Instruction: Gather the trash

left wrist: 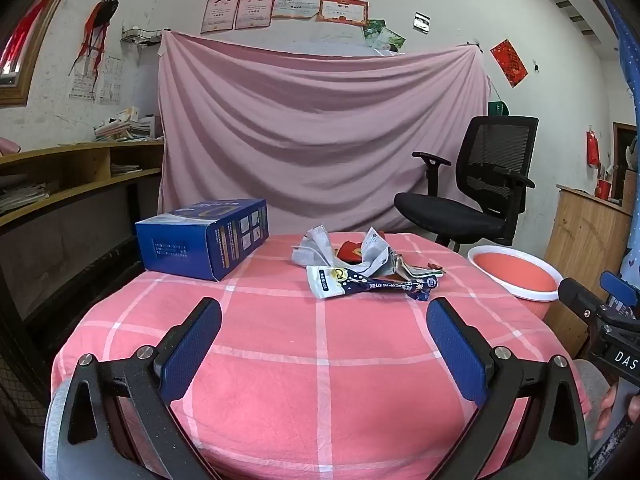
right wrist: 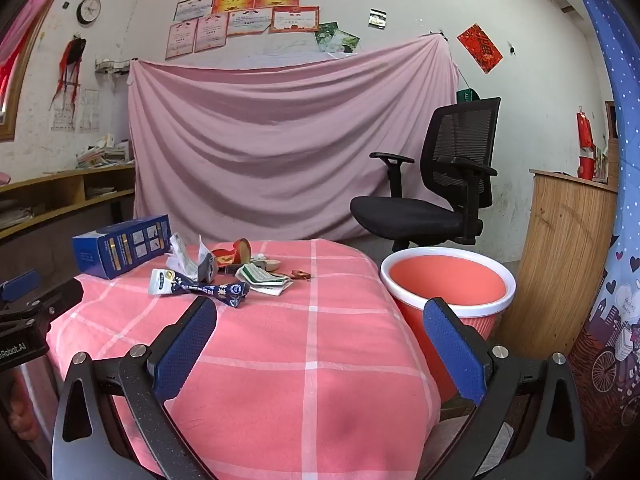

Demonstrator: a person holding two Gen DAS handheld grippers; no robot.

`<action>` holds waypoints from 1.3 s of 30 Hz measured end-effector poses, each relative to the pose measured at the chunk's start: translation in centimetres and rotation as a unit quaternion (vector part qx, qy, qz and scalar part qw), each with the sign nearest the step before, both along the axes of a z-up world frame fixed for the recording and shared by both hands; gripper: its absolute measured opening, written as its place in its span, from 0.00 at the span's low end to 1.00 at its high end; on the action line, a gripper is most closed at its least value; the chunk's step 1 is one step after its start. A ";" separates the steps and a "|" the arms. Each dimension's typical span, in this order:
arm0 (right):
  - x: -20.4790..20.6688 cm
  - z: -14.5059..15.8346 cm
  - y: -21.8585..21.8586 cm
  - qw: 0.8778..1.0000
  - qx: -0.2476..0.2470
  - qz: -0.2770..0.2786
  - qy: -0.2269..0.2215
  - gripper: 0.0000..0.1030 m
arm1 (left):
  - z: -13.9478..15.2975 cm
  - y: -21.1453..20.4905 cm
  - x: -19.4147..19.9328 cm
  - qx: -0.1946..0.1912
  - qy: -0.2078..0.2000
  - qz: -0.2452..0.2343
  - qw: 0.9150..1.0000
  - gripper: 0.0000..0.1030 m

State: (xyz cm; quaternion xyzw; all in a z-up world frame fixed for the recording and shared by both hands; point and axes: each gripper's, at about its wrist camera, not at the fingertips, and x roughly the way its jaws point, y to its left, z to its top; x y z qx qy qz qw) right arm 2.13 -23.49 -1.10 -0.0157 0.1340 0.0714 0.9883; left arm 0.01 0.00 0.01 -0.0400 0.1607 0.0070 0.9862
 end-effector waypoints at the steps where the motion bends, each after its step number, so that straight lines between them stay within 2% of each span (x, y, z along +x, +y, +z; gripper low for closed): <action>1: 0.0 0.0 0.0 1.000 0.001 0.000 -0.001 1.00 | 0.0 0.0 0.0 0.001 0.000 0.000 1.000 0.98; 39: -0.1 0.1 0.0 1.000 0.005 0.001 -0.001 1.00 | 0.0 0.0 0.2 0.001 -0.002 -0.002 1.000 0.98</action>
